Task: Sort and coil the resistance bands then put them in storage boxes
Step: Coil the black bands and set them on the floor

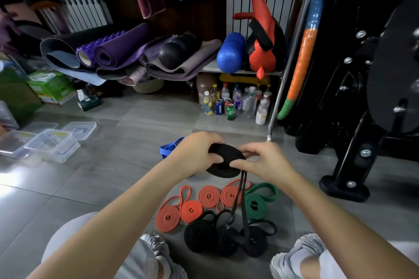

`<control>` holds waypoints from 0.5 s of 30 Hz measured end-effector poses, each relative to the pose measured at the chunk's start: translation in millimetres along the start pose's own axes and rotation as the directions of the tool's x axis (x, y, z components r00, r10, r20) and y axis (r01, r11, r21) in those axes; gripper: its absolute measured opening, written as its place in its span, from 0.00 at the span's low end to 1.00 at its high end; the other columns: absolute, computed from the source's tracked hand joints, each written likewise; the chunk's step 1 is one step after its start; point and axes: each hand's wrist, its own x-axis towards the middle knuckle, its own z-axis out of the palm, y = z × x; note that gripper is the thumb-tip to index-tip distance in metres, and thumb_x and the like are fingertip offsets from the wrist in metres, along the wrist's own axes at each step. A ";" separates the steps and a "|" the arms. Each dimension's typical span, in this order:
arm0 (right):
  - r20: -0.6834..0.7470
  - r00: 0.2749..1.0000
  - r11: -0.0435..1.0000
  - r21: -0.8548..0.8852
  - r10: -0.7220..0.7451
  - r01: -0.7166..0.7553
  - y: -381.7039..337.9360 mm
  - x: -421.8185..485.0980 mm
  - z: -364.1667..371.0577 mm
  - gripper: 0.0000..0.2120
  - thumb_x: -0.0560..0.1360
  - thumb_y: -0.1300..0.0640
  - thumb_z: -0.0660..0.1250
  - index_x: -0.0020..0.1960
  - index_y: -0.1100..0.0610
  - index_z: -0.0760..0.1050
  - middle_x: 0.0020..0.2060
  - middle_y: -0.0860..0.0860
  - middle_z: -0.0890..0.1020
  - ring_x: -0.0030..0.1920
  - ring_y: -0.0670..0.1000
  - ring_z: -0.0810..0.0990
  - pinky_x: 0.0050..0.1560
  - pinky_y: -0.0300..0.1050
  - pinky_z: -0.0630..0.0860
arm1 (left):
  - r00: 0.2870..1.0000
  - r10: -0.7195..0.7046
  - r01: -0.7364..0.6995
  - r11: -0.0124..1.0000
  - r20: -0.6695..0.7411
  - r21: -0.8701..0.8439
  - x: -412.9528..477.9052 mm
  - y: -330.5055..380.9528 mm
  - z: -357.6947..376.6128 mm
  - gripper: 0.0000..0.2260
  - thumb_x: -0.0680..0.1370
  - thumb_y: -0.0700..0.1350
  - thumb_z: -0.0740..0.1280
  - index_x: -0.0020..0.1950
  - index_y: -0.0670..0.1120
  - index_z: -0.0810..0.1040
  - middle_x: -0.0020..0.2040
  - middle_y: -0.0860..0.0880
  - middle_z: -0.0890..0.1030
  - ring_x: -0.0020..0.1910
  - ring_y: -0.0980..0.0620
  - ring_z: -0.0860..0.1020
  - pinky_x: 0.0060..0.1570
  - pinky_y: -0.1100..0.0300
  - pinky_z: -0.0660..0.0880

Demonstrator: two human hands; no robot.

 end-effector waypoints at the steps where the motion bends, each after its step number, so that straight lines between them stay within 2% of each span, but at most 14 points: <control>1: 0.008 1.000 0.996 0.086 0.022 -0.023 2.7 -2.8 -0.4 0.12 0.65 0.55 0.77 0.42 0.39 0.81 0.37 0.34 0.83 0.42 0.37 0.82 0.48 0.35 0.77 | 1.000 0.004 -0.005 0.999 -0.023 -0.044 -0.3 -2.1 0.4 0.12 0.74 0.43 0.69 0.56 0.48 0.78 0.49 0.51 0.81 0.49 0.51 0.77 0.51 0.52 0.75; 2: 0.016 0.999 0.986 0.162 0.035 -0.037 6.4 -5.6 0.1 0.16 0.66 0.58 0.77 0.41 0.36 0.80 0.39 0.36 0.84 0.43 0.39 0.83 0.49 0.38 0.78 | 0.999 -0.001 -0.003 0.995 -0.047 -0.095 -1.0 -4.1 1.3 0.11 0.73 0.42 0.70 0.56 0.48 0.78 0.49 0.51 0.81 0.49 0.51 0.78 0.51 0.52 0.76; 4: 0.011 0.999 0.961 0.274 0.045 -0.046 14.4 -10.6 2.0 0.21 0.66 0.62 0.76 0.41 0.34 0.80 0.41 0.38 0.84 0.45 0.41 0.83 0.50 0.38 0.79 | 0.996 -0.047 0.024 0.960 -0.074 -0.278 -2.8 -7.2 3.2 0.11 0.73 0.39 0.70 0.54 0.49 0.79 0.47 0.51 0.82 0.49 0.51 0.80 0.49 0.52 0.78; 6: -0.015 0.998 0.933 0.357 0.056 -0.047 20.6 -13.3 4.8 0.20 0.66 0.62 0.76 0.43 0.36 0.81 0.43 0.40 0.85 0.47 0.43 0.84 0.49 0.35 0.78 | 0.989 -0.128 0.070 0.857 -0.079 -0.511 -4.8 -9.0 3.0 0.12 0.73 0.36 0.70 0.49 0.53 0.79 0.44 0.53 0.83 0.46 0.52 0.81 0.45 0.52 0.80; 8: -0.055 0.995 0.888 0.458 0.079 -0.045 23.9 -14.8 7.9 0.16 0.63 0.59 0.76 0.46 0.42 0.81 0.42 0.41 0.85 0.47 0.43 0.84 0.47 0.32 0.77 | 0.977 -0.201 0.093 0.704 -0.072 -0.704 -7.3 -10.9 2.7 0.13 0.74 0.35 0.69 0.48 0.54 0.78 0.42 0.56 0.83 0.43 0.54 0.82 0.40 0.50 0.80; 10: -0.102 0.990 0.852 0.522 0.100 -0.033 25.8 -13.9 10.1 0.15 0.63 0.59 0.75 0.48 0.47 0.81 0.42 0.42 0.85 0.47 0.42 0.83 0.46 0.31 0.76 | 0.971 -0.235 0.090 0.516 -0.040 -0.852 -8.9 -11.6 5.8 0.12 0.75 0.35 0.68 0.52 0.50 0.79 0.44 0.53 0.84 0.43 0.52 0.83 0.40 0.50 0.81; 13: -0.155 0.981 0.825 0.566 0.115 -0.008 22.4 -9.5 8.1 0.15 0.67 0.64 0.73 0.53 0.57 0.80 0.44 0.46 0.85 0.48 0.43 0.83 0.48 0.32 0.76 | 0.964 -0.258 0.118 0.236 0.055 -0.965 -8.9 -11.7 17.7 0.11 0.77 0.36 0.65 0.58 0.45 0.76 0.52 0.45 0.82 0.48 0.44 0.82 0.44 0.49 0.80; 15: -0.184 0.977 0.828 0.561 0.110 0.012 19.0 -7.1 4.2 0.15 0.69 0.69 0.71 0.53 0.57 0.79 0.44 0.47 0.85 0.46 0.42 0.83 0.47 0.32 0.76 | 0.962 -0.248 0.139 0.094 0.112 -0.986 -9.1 -11.9 28.2 0.12 0.77 0.37 0.64 0.60 0.43 0.74 0.56 0.41 0.80 0.50 0.41 0.81 0.43 0.50 0.81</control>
